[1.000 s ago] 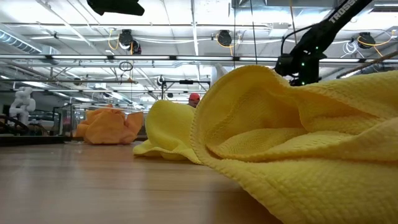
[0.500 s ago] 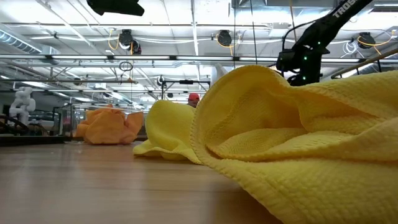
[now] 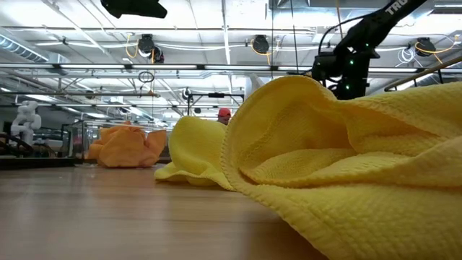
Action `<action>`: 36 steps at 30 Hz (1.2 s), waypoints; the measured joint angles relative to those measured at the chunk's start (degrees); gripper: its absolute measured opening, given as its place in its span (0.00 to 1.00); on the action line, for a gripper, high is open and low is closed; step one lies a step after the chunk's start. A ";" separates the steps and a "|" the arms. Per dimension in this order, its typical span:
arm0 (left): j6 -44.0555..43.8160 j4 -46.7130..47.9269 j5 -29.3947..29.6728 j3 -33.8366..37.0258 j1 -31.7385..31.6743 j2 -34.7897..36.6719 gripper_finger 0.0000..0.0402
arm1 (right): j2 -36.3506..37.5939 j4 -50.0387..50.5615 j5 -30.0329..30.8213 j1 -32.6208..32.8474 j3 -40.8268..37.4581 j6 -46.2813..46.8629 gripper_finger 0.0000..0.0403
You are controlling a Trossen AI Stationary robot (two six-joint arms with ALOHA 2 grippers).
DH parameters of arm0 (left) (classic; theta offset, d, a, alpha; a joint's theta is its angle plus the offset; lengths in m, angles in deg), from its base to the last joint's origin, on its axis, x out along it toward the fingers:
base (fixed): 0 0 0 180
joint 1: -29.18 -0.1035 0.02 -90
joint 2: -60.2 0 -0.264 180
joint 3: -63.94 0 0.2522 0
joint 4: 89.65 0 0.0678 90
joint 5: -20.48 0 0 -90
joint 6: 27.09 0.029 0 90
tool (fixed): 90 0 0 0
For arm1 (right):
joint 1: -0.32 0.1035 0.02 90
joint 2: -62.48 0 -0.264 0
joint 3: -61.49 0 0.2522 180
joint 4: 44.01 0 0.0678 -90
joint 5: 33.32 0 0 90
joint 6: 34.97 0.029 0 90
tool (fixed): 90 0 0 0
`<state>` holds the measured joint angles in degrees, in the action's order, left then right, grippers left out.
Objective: Sort microfiber towel by color & place in baskets
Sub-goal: Put the top green microfiber cloth into the black bin, then put the green microfiber cloth into the black bin
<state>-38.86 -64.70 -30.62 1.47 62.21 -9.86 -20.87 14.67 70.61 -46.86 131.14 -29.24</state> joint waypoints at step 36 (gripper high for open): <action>-49.56 32.18 -10.72 0.00 6.78 0.00 0.59 | 28.33 1.78 0.76 16.47 -5.68 7.71 0.62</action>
<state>-88.42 -32.52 -41.33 1.47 68.99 -9.86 7.46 16.45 71.38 -30.38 125.46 -21.53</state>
